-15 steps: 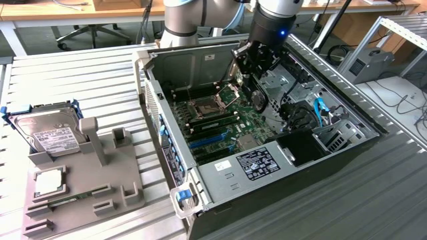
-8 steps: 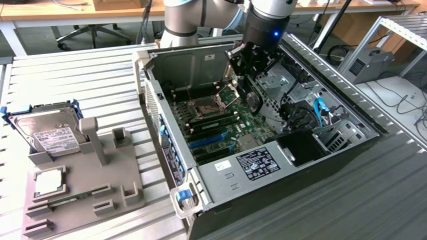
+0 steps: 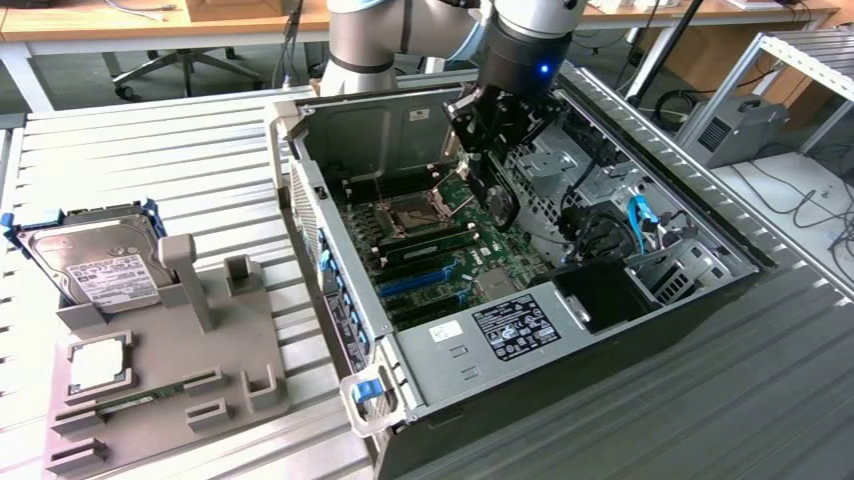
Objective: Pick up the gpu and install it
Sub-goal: 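Pick up the gpu and move the gpu toward the slot, then insert the gpu into the slot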
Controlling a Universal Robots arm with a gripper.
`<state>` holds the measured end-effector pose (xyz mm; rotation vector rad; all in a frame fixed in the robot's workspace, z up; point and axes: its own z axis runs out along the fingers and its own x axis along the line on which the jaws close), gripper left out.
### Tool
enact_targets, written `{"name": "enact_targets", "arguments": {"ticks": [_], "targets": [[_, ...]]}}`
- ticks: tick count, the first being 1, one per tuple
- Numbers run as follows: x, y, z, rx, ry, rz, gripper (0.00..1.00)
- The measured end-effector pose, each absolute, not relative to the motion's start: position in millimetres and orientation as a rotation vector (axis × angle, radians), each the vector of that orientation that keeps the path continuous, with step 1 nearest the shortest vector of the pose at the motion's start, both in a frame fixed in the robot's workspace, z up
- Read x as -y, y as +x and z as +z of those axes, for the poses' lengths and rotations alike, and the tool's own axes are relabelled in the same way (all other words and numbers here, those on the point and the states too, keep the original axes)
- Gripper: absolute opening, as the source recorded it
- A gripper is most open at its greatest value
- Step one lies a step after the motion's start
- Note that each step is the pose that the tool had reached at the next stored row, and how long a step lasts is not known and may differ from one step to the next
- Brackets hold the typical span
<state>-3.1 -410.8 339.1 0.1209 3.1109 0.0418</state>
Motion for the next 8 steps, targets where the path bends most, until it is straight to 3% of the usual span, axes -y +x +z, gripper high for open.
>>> {"name": "enact_targets", "arguments": {"ticks": [8], "targets": [[410.8,-4.9,338.8,-3.111,0.12,0.042,0.29]]}}
